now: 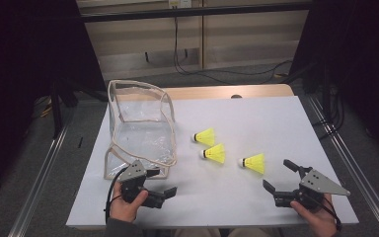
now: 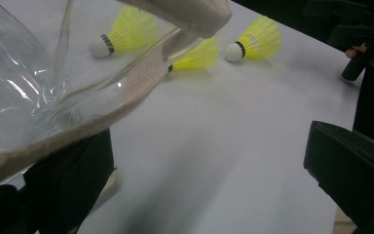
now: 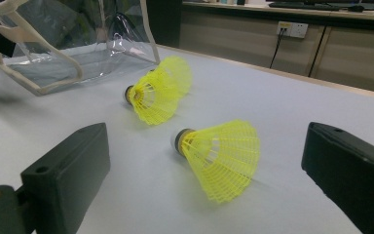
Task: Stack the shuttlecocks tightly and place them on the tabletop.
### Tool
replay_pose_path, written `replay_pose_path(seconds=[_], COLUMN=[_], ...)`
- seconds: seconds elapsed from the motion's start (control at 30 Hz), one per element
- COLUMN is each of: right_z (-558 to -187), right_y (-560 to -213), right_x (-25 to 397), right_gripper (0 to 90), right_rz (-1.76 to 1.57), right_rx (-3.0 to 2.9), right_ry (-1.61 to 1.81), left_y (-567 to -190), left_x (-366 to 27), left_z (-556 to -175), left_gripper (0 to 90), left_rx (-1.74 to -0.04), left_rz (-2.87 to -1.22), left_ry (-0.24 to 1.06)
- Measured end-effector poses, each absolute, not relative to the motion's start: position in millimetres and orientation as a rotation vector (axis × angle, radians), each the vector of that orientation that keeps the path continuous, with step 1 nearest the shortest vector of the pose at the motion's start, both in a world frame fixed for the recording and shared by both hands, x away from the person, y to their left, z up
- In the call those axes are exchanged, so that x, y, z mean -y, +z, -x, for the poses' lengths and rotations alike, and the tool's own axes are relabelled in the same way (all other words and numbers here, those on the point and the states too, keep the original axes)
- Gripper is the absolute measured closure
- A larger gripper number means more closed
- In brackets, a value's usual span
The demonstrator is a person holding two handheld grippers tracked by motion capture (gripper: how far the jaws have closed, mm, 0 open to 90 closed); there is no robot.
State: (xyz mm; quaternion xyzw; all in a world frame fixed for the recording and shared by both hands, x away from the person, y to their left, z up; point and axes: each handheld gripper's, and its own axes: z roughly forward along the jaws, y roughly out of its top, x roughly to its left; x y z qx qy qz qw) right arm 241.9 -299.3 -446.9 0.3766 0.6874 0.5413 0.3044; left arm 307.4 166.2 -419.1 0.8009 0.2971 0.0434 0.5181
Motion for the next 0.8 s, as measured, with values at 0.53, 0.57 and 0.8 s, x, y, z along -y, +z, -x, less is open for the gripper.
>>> replay_pose_path(seconds=[0.53,0.57,0.8], right_z=[-246.0,-246.2,-246.1], right_y=[-445.7,-445.0,-444.7], right_x=[298.7,298.6,297.8], right_gripper=[3.1,3.2,3.2], right_rz=[-0.995,-0.985,-0.978], right_rx=[-1.823,-1.823,-1.829], right_ry=[1.434,1.432,1.429], left_y=[-422.0,-422.3,-424.8], left_x=[-183.8,-185.9,-198.8], left_z=[-310.7,-311.2,-315.4], left_gripper=[3.5,3.5,3.5], left_rx=[-0.718,-0.726,-0.748], left_rz=[-1.926,-1.923,-1.899], left_ry=[0.138,0.139,0.175])
